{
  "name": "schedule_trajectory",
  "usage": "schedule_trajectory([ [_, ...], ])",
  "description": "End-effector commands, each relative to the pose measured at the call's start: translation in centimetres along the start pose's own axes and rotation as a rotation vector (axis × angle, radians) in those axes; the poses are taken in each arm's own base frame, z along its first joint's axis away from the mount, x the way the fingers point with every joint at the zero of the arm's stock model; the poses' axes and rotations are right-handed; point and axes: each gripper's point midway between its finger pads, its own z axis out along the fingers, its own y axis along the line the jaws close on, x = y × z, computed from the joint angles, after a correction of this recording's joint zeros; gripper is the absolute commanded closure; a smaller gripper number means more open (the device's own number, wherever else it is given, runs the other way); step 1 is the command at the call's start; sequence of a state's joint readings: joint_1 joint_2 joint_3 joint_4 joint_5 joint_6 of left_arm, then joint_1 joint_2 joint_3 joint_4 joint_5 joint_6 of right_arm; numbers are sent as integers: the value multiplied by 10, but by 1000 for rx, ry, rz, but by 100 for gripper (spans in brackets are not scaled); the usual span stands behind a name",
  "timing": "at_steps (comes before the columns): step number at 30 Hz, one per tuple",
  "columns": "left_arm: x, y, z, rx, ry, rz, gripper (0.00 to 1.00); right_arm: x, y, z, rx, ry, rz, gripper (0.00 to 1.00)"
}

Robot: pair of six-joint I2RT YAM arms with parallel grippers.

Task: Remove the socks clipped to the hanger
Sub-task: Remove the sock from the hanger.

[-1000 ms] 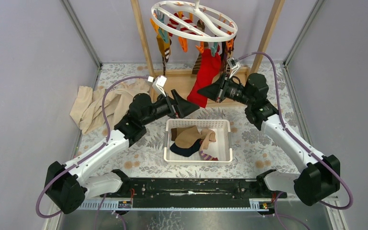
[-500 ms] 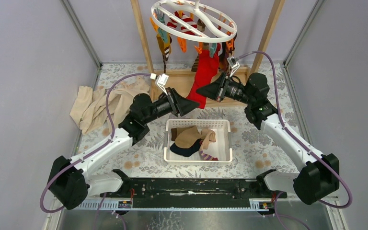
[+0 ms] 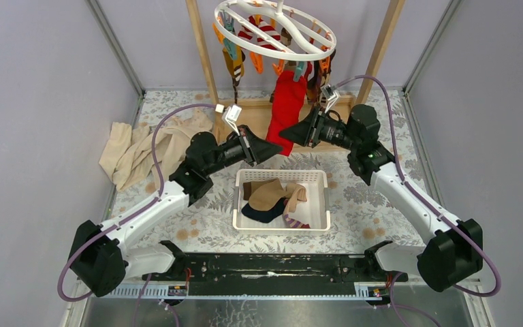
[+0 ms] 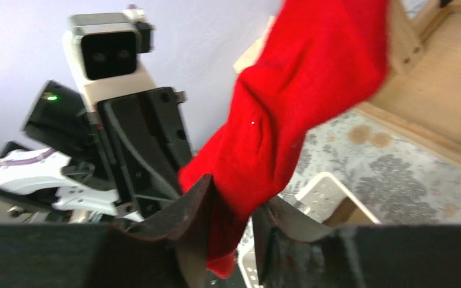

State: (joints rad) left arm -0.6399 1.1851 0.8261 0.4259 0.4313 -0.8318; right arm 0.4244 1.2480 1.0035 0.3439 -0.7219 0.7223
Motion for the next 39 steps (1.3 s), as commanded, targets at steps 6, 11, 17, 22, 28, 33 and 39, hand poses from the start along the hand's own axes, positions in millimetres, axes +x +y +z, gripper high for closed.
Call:
schedule_trajectory([
  [6, -23, -28, -5, 10, -11, 62, 91, -45, -15, -21, 266, -97, -262, 50],
  [11, -29, -35, -5, -17, 27, 53, 90, -80, 2, -23, 266, -184, -391, 49],
  [17, -35, -52, 0, -12, 108, 6, 89, -126, 23, -25, 265, -312, -502, 45],
  [22, -41, -62, -4, -1, 132, -33, 88, -156, 33, -29, 261, -366, -540, 36],
  [28, -57, -73, -14, 47, 115, -75, 87, -178, 30, -32, 243, -395, -547, 35],
  [33, -66, -85, -16, 87, 120, -90, 87, -190, 25, -29, 188, -398, -544, 38],
  [39, -79, -100, -19, 147, 104, -107, 86, -189, 36, -20, 67, -372, -556, 37],
])
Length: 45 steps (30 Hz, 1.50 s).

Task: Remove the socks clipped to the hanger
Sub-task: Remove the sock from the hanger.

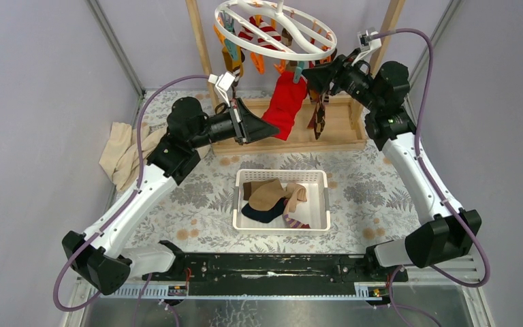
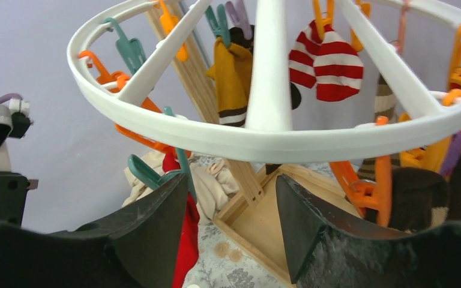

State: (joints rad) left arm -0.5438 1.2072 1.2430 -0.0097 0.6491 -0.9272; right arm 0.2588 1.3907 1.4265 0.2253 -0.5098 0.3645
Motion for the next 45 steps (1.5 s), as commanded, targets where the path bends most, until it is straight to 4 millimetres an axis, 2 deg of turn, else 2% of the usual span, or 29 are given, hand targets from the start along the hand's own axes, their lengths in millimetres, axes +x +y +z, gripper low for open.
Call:
schedule_trajectory([
  [1, -13, -33, -7, 106, -10, 11, 86, -45, 43, -3, -184, -107, -61, 37],
  [10, -19, -38, -7, 116, -14, 15, 87, -49, 56, -6, -247, -112, -69, 36],
  [33, -17, -31, -8, 108, -10, 10, 89, -51, 57, 3, -276, -105, -50, 35],
  [38, -16, -30, -8, 105, -7, 9, 90, -52, 55, 3, -265, -114, -47, 48],
  [45, -14, -28, -8, 102, -1, 2, 90, -52, 56, 2, -273, -118, -42, 81],
])
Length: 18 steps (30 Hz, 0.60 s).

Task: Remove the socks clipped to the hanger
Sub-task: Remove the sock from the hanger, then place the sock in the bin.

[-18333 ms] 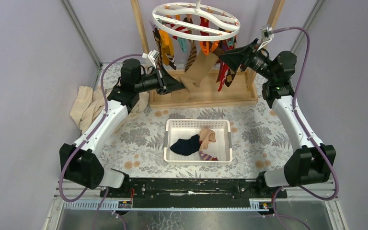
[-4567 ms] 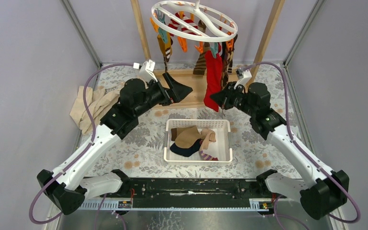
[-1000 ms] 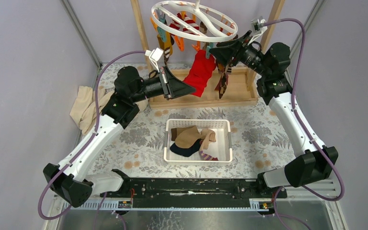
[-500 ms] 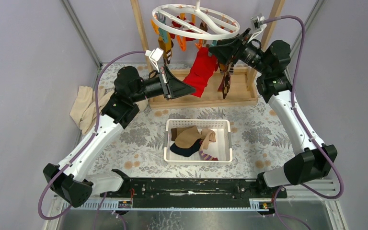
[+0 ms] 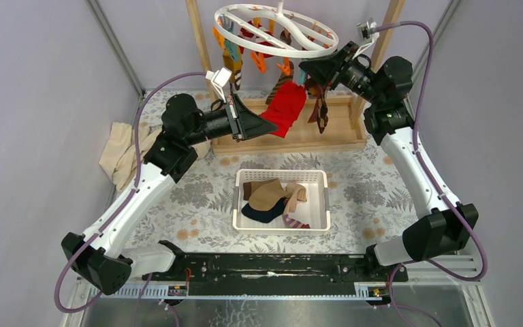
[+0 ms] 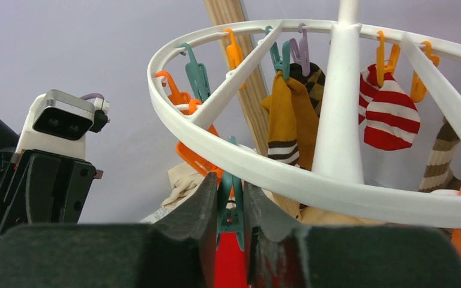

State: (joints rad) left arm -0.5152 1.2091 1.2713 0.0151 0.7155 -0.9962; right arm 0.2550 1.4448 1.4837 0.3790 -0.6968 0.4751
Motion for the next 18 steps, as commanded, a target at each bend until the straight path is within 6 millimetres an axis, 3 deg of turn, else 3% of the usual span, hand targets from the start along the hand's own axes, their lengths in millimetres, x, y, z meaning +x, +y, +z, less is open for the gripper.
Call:
schedule_trajectory([
  [1, -5, -11, -1, 48, -7, 36, 90, -31, 20, 0, -55, -77, -70, 84],
  [6, -3, -12, -3, 52, -5, 32, 90, -26, 17, 0, -51, -66, -56, 86],
  [7, -2, -12, -3, 55, -2, 29, 90, -25, 16, 0, -47, -63, -51, 76],
  [8, -2, -12, -3, 58, 0, 26, 90, -23, 16, 0, -46, -57, -45, 51],
  [10, 0, -13, -3, 66, 7, 17, 90, -17, 15, -2, -42, -42, -35, 30],
  [18, 21, 0, -4, 60, 55, -31, 90, 31, 4, -34, 77, 24, 48, 9],
])
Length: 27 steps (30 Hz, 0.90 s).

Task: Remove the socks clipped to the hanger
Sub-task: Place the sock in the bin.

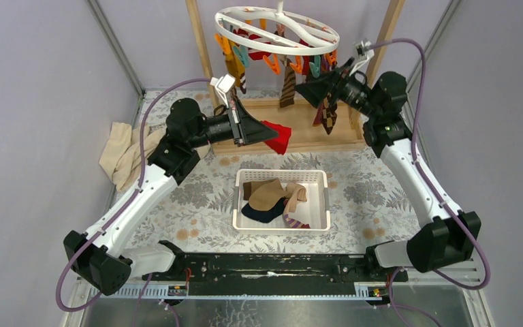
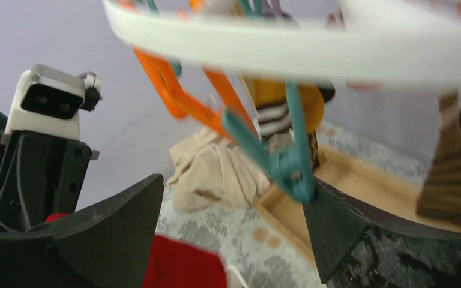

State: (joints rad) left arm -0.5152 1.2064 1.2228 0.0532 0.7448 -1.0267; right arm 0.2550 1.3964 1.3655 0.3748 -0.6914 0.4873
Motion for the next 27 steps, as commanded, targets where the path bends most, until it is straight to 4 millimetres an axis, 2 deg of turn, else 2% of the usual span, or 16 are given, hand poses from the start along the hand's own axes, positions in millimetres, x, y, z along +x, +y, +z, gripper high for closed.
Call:
schedule_trajectory([
  [1, 16, -4, -3, 45, 39, -3, 90, 8, 6, -27, 75, -13, 3, 9],
  [6, 52, 19, 5, 12, 102, -58, 89, 45, -23, -58, 297, 54, 40, 8],
  [9, 75, 30, 13, 1, 137, -82, 89, 59, -33, -74, 380, 81, 45, 8],
  [15, 102, 48, 29, -31, 147, -97, 89, 76, -32, -93, 433, 117, 71, 8],
  [23, 151, 67, 55, -40, 241, -126, 88, 91, -27, -109, 457, 156, 92, 8],
  [27, 186, 90, 60, -52, 333, -164, 79, 96, -26, -114, 462, 166, 94, 8],
])
